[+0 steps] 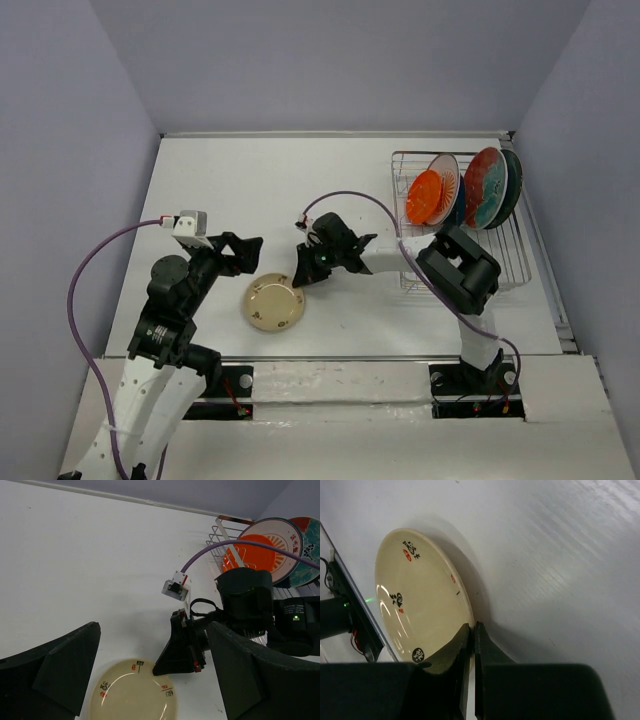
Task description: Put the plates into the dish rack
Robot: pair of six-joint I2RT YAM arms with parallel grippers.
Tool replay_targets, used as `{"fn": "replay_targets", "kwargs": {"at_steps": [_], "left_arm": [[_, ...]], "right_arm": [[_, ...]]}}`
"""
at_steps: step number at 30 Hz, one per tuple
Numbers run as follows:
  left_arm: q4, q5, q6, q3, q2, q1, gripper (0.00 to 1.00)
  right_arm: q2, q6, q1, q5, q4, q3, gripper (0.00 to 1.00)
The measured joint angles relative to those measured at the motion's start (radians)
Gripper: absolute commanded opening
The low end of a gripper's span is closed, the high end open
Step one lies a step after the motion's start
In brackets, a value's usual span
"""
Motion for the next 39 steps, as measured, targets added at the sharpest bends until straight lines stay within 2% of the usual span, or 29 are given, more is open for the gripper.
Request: {"fn": "replay_targets", "kwargs": {"at_steps": [4, 9, 12, 18, 20, 23, 29, 39], "left_arm": [[0.000, 0.006, 0.000, 0.000, -0.005, 0.000, 0.99], [0.000, 0.009, 0.000, 0.000, -0.027, -0.006, 0.99], [0.000, 0.009, -0.001, 0.000, -0.045, -0.018, 0.99], [0.000, 0.010, -0.002, 0.000, -0.057, -0.038, 0.99], [0.000, 0.009, -0.002, 0.000, -0.060, -0.042, 0.99], [0.000, 0.009, -0.002, 0.000, -0.061, -0.045, 0.99], [0.000, 0.009, -0.002, 0.000, -0.061, -0.048, 0.99], [0.000, 0.009, -0.003, 0.000, -0.057, -0.049, 0.99]], "right_arm": [[-0.115, -0.003, -0.003, 0.156, -0.050, -0.028, 0.07], [-0.414, -0.067, -0.086, 0.489, -0.191, -0.018, 0.07], [-0.569, -0.131, -0.173, 0.773, -0.274, 0.044, 0.07], [-0.619, -0.340, -0.296, 1.267, -0.367, 0.175, 0.07], [-0.600, -0.387, -0.315, 1.351, -0.391, 0.185, 0.07], [-0.557, -0.464, -0.344, 1.440, -0.429, 0.187, 0.07], [-0.497, -0.530, -0.379, 1.492, -0.461, 0.187, 0.07], [-0.364, -0.518, -0.382, 1.444, -0.476, 0.196, 0.07]]}}
